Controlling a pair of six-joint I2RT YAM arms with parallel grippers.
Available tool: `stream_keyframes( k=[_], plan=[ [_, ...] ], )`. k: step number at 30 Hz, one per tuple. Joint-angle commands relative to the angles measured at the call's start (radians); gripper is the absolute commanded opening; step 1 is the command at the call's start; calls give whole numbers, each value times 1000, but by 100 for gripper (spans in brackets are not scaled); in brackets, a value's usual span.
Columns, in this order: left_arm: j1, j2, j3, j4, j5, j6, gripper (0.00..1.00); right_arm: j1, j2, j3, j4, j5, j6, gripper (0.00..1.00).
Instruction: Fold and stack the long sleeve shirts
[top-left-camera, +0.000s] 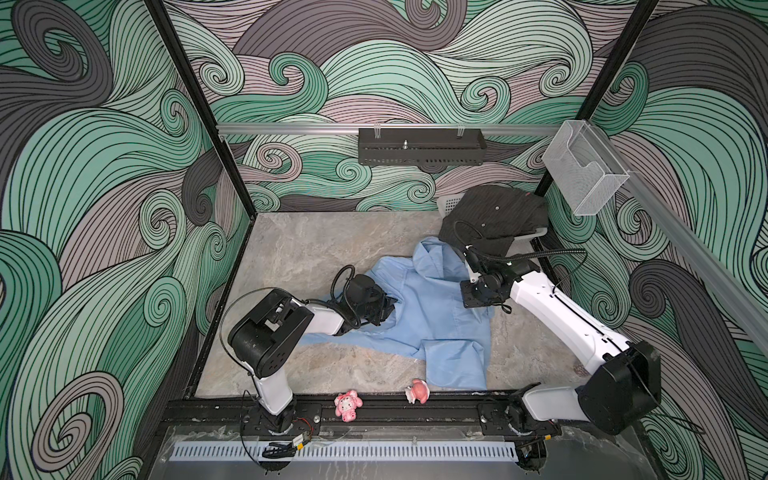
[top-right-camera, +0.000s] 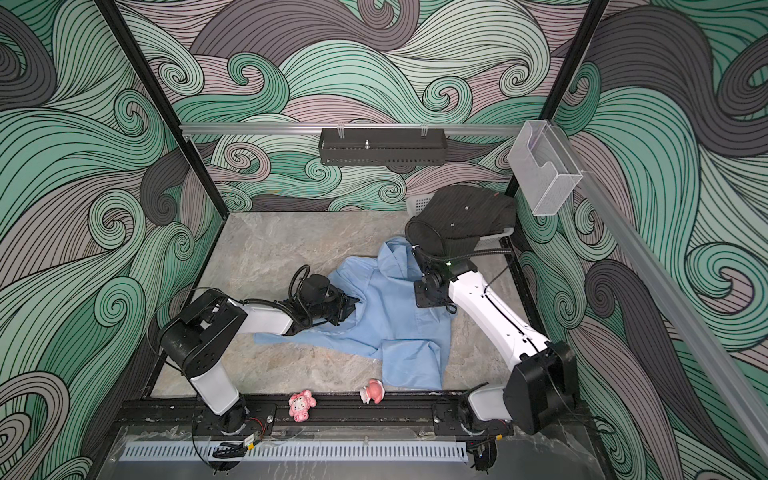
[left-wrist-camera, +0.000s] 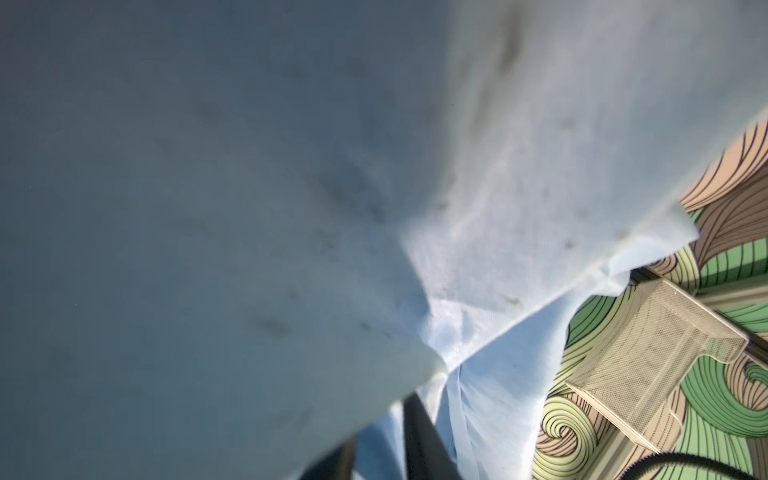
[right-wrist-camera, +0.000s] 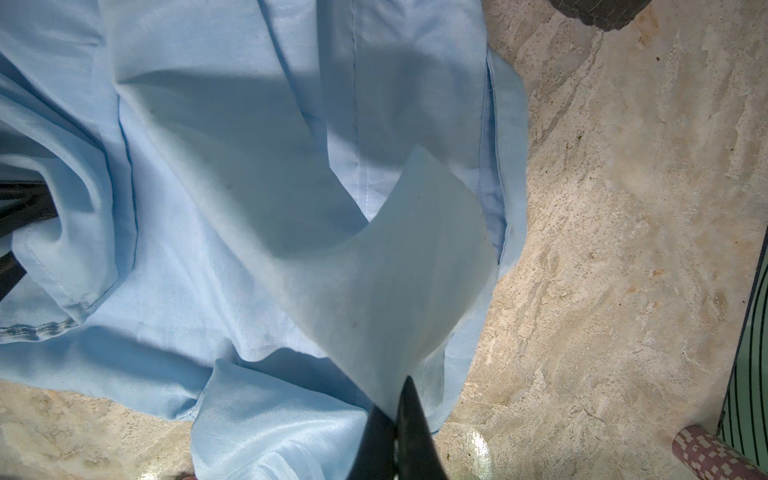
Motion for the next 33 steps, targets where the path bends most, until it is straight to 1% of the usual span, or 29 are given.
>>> stream_keyframes(
  k=[1,2,3,5,8,11,12,14,15,17,18,20,23,26,28,31,33],
  plan=[
    [-7,-38,15,12,7,-11,9,-6,-11,-8,0,0,-7,0],
    [-7,-54,10,0,7,-10,3,-6,-10,-8,0,-3,-7,0],
    [-6,-79,4,-14,5,-5,0,-6,-9,-8,0,-6,-7,0],
    [1,-144,-8,-71,-4,24,0,-6,-6,-7,4,-9,-7,0],
    [34,-291,-22,-253,-20,122,0,-6,-4,-4,3,-11,-11,0],
    [98,-455,-8,-495,-36,250,0,-6,-6,0,2,-13,-18,0],
    [123,-506,5,-586,-58,296,0,-6,-8,5,2,-18,-21,0],
    [175,-590,27,-713,-116,406,0,-5,-11,17,3,-23,-25,0],
    [212,-624,38,-761,-130,472,0,-6,-11,27,3,-25,-28,0],
    [301,-659,74,-849,-111,573,0,-5,-14,49,-1,-30,-35,0],
    [350,-662,96,-884,-89,625,0,-5,-19,63,-1,-37,-42,0],
    [420,-649,138,-911,-37,706,0,-1,-29,91,0,-53,-59,0],
    [480,-608,212,-942,36,797,0,12,-60,140,3,-93,-96,0],
    [509,-565,277,-991,111,872,1,29,-115,179,3,-123,-126,0],
    [517,-534,305,-1045,134,924,4,35,-152,190,-2,-124,-134,0],
    [528,-478,304,-1104,138,966,9,35,-198,190,-14,-113,-137,0],
    [536,-435,289,-1108,156,972,12,35,-212,182,-21,-110,-139,0]
  ],
)
